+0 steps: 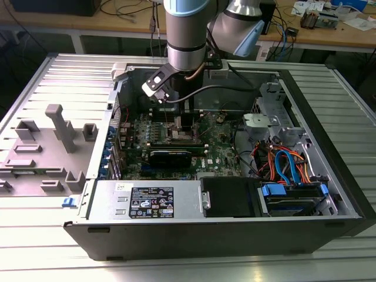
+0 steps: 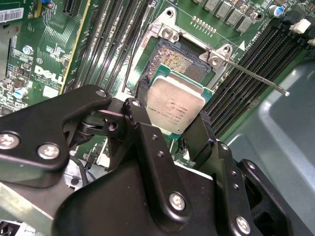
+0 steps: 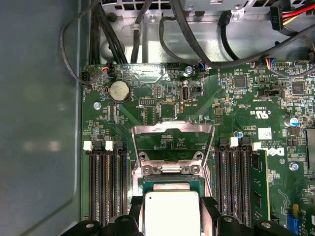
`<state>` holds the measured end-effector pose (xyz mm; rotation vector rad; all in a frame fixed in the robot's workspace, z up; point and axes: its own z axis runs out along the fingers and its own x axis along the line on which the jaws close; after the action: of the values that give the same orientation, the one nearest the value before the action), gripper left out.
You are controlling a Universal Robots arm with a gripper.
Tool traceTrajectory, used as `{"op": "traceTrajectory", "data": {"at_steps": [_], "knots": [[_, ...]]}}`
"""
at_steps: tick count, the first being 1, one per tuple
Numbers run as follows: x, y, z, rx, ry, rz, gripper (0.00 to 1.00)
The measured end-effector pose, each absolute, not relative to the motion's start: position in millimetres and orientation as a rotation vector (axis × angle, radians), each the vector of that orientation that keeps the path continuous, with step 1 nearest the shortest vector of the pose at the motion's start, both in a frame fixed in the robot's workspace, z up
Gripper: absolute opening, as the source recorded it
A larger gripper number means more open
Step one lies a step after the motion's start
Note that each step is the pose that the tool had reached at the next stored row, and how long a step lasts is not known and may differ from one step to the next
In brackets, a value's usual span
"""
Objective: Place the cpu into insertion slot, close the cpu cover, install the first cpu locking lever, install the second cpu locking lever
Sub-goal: 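Place the cpu into insertion slot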
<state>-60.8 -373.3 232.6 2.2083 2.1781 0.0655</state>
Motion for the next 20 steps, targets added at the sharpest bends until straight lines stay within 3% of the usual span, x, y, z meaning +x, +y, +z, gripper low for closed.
{"op": "traceTrajectory", "data": {"at_steps": [20], "knots": [[-64.4, -373.3, 216.0, 2.195, 2.185, 0.073, 0.55]]}}
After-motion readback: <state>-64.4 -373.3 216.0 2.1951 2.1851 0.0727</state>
